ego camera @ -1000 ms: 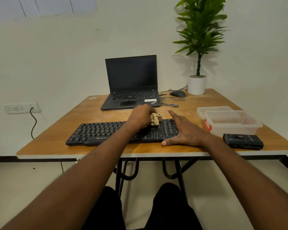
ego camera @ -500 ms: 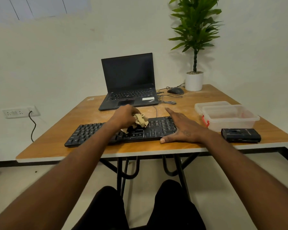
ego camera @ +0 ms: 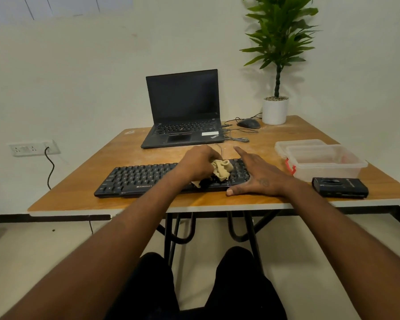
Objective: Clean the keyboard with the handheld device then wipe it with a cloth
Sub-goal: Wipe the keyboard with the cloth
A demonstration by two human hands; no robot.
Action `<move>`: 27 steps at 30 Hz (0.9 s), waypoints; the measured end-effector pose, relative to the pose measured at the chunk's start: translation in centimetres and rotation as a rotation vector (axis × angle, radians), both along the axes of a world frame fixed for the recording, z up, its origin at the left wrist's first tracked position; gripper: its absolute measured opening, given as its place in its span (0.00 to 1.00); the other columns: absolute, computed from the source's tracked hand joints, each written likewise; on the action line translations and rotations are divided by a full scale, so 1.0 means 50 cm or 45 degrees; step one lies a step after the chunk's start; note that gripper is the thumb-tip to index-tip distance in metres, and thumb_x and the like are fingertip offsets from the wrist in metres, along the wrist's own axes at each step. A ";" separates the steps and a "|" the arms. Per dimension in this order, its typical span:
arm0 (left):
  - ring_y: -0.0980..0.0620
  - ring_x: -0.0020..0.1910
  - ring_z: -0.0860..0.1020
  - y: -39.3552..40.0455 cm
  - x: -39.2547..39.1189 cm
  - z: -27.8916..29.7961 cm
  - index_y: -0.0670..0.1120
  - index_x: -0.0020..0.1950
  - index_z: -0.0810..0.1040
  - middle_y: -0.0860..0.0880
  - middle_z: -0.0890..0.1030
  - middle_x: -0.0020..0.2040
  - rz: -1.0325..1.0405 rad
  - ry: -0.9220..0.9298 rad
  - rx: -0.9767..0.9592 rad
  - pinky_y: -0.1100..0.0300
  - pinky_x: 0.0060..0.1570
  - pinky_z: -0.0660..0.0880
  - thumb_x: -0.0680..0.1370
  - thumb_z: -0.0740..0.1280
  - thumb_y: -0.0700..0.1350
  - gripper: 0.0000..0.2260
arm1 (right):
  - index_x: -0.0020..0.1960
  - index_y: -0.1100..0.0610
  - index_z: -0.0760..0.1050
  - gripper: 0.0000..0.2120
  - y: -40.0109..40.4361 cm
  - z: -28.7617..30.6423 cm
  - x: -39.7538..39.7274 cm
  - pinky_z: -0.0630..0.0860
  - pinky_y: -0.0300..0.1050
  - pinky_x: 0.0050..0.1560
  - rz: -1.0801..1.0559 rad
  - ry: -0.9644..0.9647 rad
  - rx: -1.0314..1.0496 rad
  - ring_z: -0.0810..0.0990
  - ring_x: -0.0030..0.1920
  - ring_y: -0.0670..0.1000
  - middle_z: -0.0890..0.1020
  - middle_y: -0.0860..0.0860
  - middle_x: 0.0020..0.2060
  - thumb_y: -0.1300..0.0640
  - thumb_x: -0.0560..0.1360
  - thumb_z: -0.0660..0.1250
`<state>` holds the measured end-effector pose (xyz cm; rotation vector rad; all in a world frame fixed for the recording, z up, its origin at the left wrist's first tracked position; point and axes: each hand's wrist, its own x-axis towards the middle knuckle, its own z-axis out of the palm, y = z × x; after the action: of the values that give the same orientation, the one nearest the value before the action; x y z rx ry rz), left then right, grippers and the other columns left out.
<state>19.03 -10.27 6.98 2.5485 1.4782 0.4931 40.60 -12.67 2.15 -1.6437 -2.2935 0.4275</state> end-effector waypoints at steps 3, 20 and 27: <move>0.51 0.58 0.79 0.000 -0.035 0.009 0.48 0.65 0.82 0.48 0.83 0.60 0.068 0.061 0.018 0.56 0.57 0.78 0.78 0.69 0.37 0.16 | 0.80 0.39 0.34 0.66 0.000 -0.002 0.002 0.62 0.63 0.75 -0.005 0.012 0.004 0.53 0.80 0.54 0.50 0.49 0.82 0.18 0.57 0.68; 0.51 0.55 0.80 -0.032 0.000 -0.009 0.49 0.63 0.84 0.49 0.85 0.56 -0.069 -0.078 -0.015 0.53 0.56 0.79 0.77 0.71 0.38 0.15 | 0.80 0.39 0.35 0.65 0.003 -0.002 0.001 0.61 0.62 0.76 0.001 0.002 0.004 0.52 0.80 0.54 0.49 0.48 0.82 0.19 0.57 0.69; 0.53 0.55 0.80 -0.038 -0.090 -0.002 0.49 0.63 0.83 0.50 0.85 0.58 0.004 -0.047 -0.082 0.59 0.54 0.79 0.78 0.71 0.38 0.15 | 0.79 0.39 0.34 0.64 -0.002 -0.003 0.004 0.62 0.64 0.75 0.002 0.006 0.009 0.53 0.80 0.54 0.49 0.48 0.82 0.20 0.58 0.70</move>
<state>14.53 -12.17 6.91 2.4750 1.4620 0.4825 40.78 -12.78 2.01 -1.6354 -2.2908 0.4222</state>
